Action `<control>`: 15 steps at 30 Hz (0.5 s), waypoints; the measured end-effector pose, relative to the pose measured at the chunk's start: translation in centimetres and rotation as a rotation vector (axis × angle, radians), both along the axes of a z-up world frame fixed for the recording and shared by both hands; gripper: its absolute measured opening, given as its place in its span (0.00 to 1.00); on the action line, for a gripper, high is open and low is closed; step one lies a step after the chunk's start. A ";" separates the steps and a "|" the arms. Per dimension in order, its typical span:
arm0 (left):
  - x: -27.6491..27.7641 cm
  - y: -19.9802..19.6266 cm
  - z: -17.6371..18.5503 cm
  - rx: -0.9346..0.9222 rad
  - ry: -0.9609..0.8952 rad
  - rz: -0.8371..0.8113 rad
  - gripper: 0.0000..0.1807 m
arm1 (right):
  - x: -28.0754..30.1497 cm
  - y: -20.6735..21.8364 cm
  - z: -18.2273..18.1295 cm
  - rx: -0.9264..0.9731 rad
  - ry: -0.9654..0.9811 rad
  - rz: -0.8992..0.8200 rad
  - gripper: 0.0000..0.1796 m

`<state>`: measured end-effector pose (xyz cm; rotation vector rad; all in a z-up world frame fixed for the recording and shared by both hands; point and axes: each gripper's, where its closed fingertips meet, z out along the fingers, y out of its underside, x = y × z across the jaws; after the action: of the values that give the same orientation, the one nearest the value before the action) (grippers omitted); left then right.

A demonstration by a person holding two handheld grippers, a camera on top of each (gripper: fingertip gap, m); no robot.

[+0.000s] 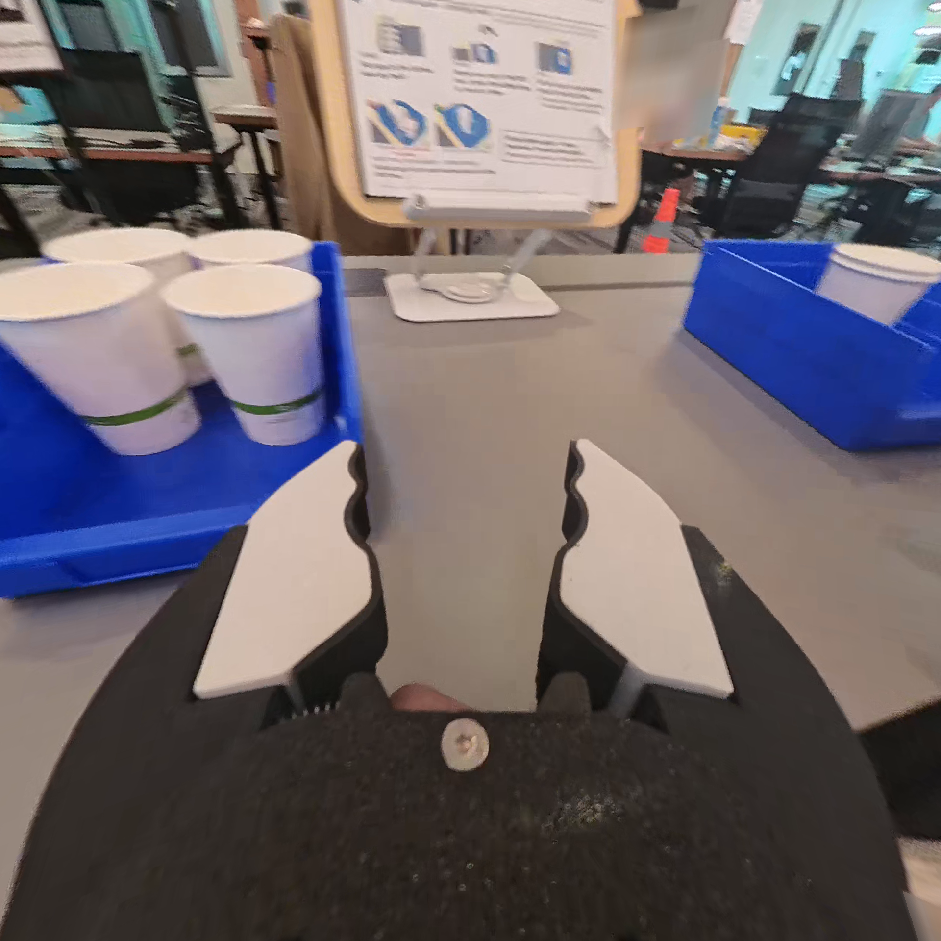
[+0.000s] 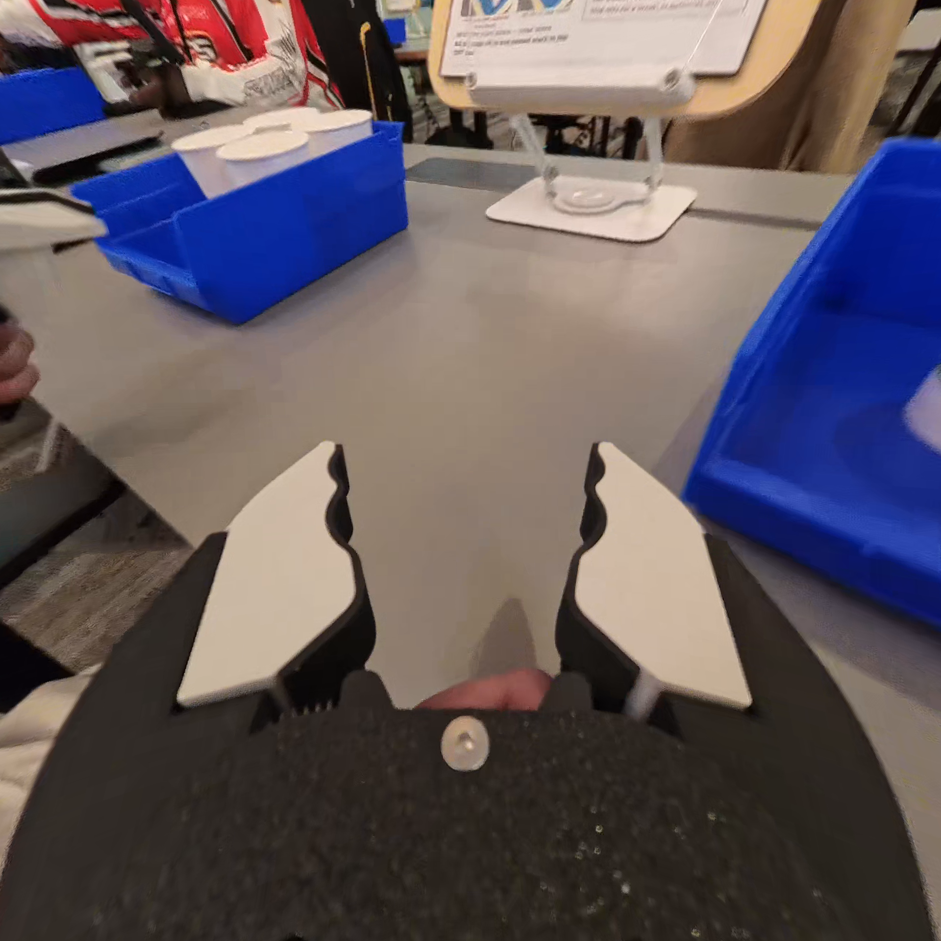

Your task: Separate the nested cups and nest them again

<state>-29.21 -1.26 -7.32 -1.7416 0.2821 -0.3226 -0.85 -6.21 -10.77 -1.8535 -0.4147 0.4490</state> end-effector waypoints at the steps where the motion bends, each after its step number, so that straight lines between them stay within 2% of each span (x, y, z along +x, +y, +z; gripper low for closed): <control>1: -1.4 0.8 0.5 0.002 0.005 0.029 0.41 | -0.6 -0.7 -0.4 -0.014 0.037 0.017 0.49; 3: -4.4 3.0 1.4 -0.002 0.036 0.088 0.43 | -1.6 -1.6 -0.7 -0.043 0.080 0.066 0.49; 6: -8.2 7.7 2.2 0.000 0.102 0.162 0.44 | -1.3 -1.5 -0.4 -0.021 0.046 0.053 0.49; 10: -9.4 13.5 -1.1 -0.194 0.139 0.110 0.47 | -1.3 -1.9 0.4 -0.029 0.105 0.075 0.49; 15: -9.1 17.4 -4.0 -0.348 0.187 0.101 0.51 | -1.6 -2.1 0.6 -0.032 0.120 0.091 0.48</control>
<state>-38.31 16.12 -11.34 -2.1261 0.2834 -0.1400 -2.44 -8.34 -10.17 -1.8326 -0.4133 0.6282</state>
